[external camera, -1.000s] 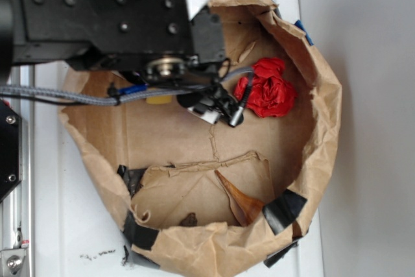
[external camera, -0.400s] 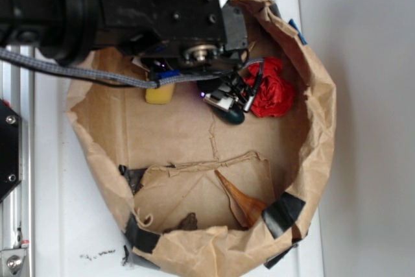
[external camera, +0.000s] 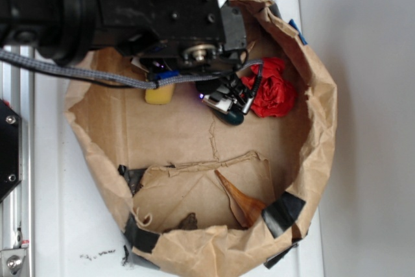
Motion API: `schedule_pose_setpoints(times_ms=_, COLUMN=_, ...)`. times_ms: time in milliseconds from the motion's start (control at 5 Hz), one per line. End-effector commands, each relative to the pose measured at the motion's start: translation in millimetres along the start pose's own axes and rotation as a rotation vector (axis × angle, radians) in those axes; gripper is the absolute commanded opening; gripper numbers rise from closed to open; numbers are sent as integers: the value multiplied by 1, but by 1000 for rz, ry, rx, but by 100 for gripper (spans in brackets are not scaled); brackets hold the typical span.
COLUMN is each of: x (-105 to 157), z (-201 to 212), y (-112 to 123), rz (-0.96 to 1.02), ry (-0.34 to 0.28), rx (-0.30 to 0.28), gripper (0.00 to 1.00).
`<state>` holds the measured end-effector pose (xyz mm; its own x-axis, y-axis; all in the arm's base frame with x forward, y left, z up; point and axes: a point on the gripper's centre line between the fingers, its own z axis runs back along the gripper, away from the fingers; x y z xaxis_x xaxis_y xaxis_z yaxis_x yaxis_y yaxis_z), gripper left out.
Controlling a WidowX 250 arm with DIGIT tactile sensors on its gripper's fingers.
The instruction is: Grab the green sponge.
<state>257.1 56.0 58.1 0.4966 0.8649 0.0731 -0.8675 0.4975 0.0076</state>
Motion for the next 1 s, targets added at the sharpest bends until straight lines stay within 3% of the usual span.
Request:
schedule_pose_setpoints(times_ms=0, x=-7, z=22, y=27, rz=-43, ry=-16, rx=-25, gripper=100)
schedule_pose_setpoints(times_ms=400, x=-12, z=20, y=39, rz=-18, ry=-33, rx=-32, gripper=100)
schedule_pose_setpoints(times_ms=800, x=-8, z=-14, y=35, rz=29, ry=-75, rx=2, gripper=100)
